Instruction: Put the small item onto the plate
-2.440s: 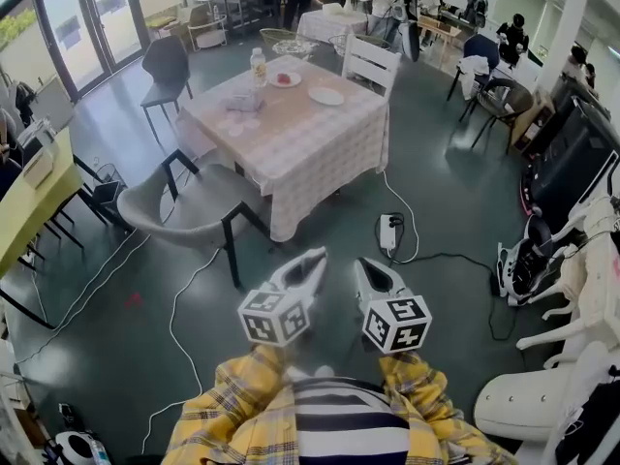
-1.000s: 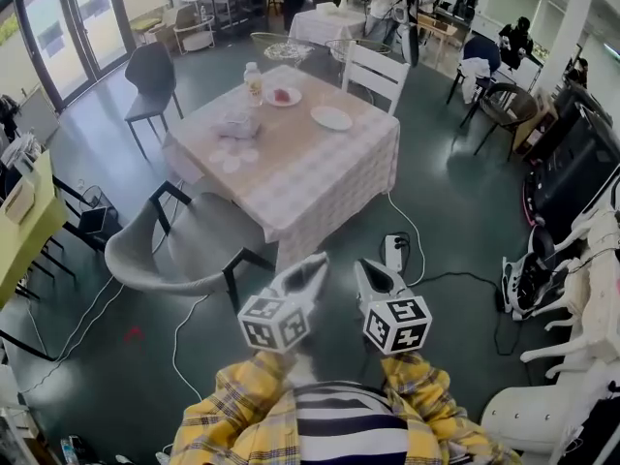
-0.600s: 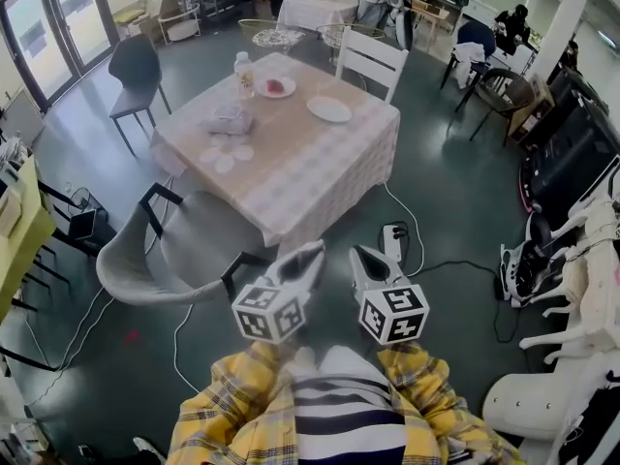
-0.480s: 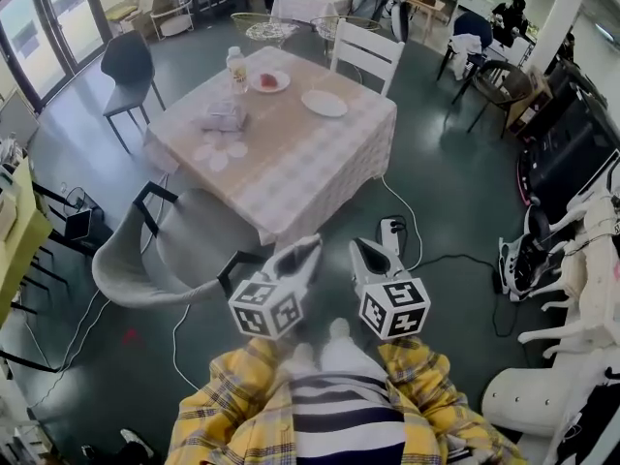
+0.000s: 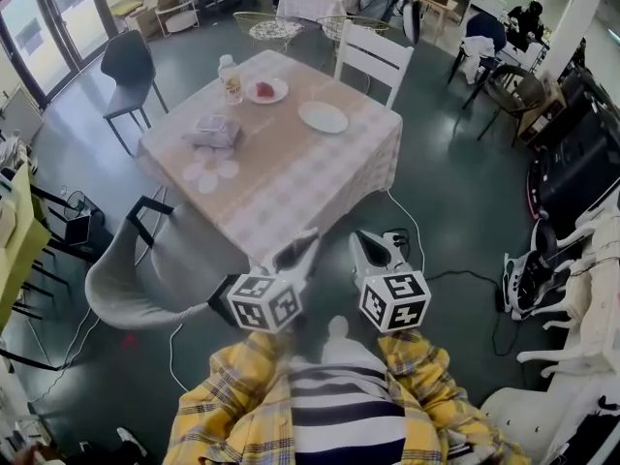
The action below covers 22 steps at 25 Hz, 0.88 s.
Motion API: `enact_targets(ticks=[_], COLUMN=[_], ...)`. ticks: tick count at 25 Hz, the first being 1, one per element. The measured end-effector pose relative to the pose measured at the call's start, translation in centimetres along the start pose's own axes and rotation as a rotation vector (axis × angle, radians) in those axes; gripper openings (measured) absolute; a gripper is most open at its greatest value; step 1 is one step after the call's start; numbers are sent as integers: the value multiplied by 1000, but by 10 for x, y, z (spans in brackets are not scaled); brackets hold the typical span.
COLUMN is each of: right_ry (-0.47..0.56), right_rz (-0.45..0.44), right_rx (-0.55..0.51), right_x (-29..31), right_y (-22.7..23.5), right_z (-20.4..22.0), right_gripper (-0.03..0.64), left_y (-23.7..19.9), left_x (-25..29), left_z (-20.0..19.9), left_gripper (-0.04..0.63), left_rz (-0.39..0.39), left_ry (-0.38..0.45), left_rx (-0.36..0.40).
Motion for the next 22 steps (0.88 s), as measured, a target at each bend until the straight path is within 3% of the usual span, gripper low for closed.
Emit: enact_targets(ticks=[11, 22], right_ry=[19, 1], right_rz=[-75, -121], right_rx=[-38, -66], right_x=[44, 78], right_y=[75, 109], right_z=[-23, -29], right_gripper=[-3, -3], left_y=[10, 6], left_x=[82, 130], left_z=[-19, -30], left_gripper=[104, 104], left_rz=[-46, -76], left_ry=[50, 50], left_rx=[-2, -12])
Point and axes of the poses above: the fingertips, and each gripper's own axes: x forward along the fingers, y to its right, z out of its underside, the point moved 7 cm from there along -x, backward along the fingers, and after that the axes turned 11 degrees about -x, right-handed, at the moved point
